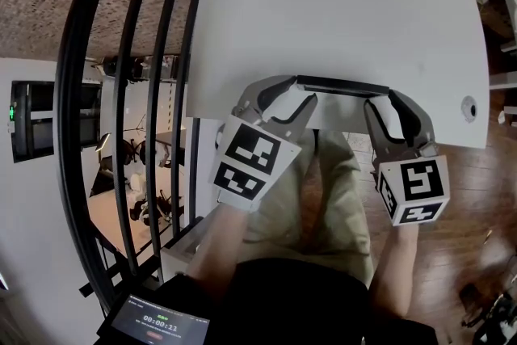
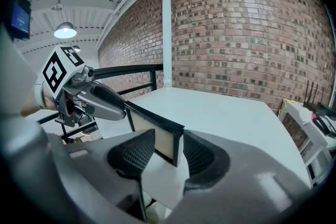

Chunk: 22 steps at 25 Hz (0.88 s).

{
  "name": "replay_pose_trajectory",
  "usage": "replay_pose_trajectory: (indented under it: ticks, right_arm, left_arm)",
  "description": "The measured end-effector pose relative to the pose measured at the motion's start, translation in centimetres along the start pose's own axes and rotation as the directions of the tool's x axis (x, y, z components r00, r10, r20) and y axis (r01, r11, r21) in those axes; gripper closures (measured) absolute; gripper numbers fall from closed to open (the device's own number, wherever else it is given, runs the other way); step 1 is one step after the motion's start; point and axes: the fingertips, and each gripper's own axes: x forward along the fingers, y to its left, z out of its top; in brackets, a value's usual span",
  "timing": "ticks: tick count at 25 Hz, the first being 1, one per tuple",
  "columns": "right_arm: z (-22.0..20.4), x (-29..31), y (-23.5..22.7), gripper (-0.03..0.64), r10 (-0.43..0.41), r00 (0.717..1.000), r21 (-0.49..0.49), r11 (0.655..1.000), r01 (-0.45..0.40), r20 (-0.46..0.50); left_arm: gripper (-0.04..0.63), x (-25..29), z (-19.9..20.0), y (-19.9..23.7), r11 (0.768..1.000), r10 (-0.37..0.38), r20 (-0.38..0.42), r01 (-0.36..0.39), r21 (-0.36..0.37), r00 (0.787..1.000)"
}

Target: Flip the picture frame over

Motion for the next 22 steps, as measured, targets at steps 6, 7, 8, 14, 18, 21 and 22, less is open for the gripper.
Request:
replay_pose_trajectory:
  ticks: [6, 7, 8, 14, 18, 21, 22]
  right_arm:
    - [0.8, 1.6, -1.0, 0.465, -0.022, 1.0, -0.05, 0.999, 0.021, -0.004]
    - [0.8, 1.9, -1.2, 0.46, -0.024, 1.0, -0.056, 0.998, 0.023, -0.005]
    - [0.8, 2.2, -1.4, 0.457, -0.023, 1.0, -0.059, 0.998, 0.023, -0.005]
    - [1.0, 4.2, -2.2, 0.457, -0.015, 1.0, -0.08, 0.997, 0.014, -0.009]
    - [0.6, 5.6, -2.7, 0.457, -0.01, 1.0, -0.081, 0.997, 0.009, -0.02]
    - [0.1, 6.5, -3.0, 0.457, -0.011, 0.999, -0.077, 0.997, 0.008, -0.035]
    - [0.0, 6.8, -3.1, 0.456, -0.01, 0.999, -0.073, 0.997, 0.007, -0.04]
  left_arm:
    - [0.42, 1.2, 0.8, 1.4, 1.0, 0.006, -0.004, -0.006, 0.027, 1.0]
    - [0.42, 1.5, 0.9, 1.6, 0.999, 0.008, -0.006, -0.008, 0.034, 1.0]
    - [0.423, 1.8, 1.0, 1.9, 0.999, 0.009, -0.006, -0.009, 0.039, 1.0]
    - [0.431, 3.3, 1.0, 3.3, 0.998, 0.013, -0.018, -0.012, 0.055, 1.0]
    - [0.431, 4.5, 0.7, 4.2, 0.998, 0.016, -0.035, -0.014, 0.055, 0.999]
    - [0.431, 5.4, 0.4, 4.7, 0.998, 0.017, -0.053, -0.014, 0.057, 0.998]
    - [0.434, 5.7, 0.3, 4.9, 0.998, 0.015, -0.057, -0.011, 0.056, 0.998]
